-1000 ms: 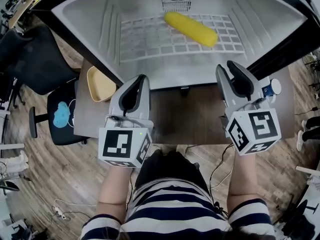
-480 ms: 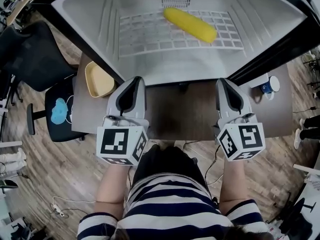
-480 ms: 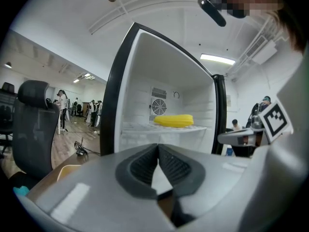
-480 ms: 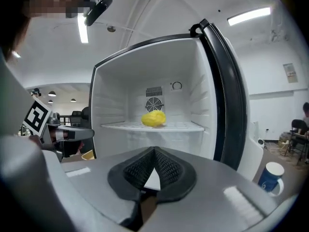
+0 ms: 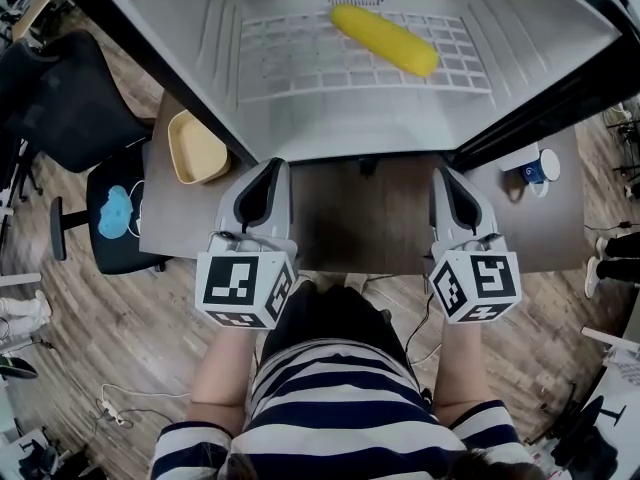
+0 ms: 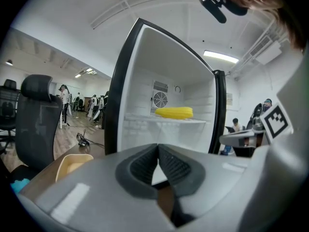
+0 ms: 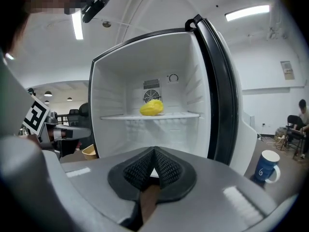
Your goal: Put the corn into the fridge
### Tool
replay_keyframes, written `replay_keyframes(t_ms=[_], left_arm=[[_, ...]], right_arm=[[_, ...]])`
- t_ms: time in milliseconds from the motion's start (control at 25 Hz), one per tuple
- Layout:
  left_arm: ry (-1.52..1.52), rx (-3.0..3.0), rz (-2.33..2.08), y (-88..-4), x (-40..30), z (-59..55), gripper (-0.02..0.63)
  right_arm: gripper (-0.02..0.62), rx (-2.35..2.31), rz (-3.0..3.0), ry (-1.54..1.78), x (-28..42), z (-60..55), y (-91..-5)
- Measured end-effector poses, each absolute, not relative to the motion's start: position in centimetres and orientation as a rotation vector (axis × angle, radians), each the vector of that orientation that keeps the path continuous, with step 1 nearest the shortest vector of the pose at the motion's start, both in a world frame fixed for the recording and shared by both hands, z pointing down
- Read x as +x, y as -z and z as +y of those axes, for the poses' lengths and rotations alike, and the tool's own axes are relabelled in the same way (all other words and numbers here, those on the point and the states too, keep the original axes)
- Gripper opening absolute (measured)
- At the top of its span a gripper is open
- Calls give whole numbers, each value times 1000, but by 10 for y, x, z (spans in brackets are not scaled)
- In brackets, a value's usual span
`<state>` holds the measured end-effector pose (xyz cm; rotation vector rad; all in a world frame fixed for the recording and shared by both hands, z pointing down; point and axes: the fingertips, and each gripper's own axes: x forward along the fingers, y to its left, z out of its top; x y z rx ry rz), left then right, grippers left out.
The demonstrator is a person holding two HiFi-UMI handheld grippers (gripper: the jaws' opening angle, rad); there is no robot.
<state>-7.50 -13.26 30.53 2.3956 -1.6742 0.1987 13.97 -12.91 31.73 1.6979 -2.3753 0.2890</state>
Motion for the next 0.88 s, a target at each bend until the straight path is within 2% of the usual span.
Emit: replay_keyframes(t_ms=[880], left_arm=[[-218, 2381, -1685, -308, -74, -127, 0]], right_arm=[[-8, 1676, -2396, -350, 142, -125, -322]])
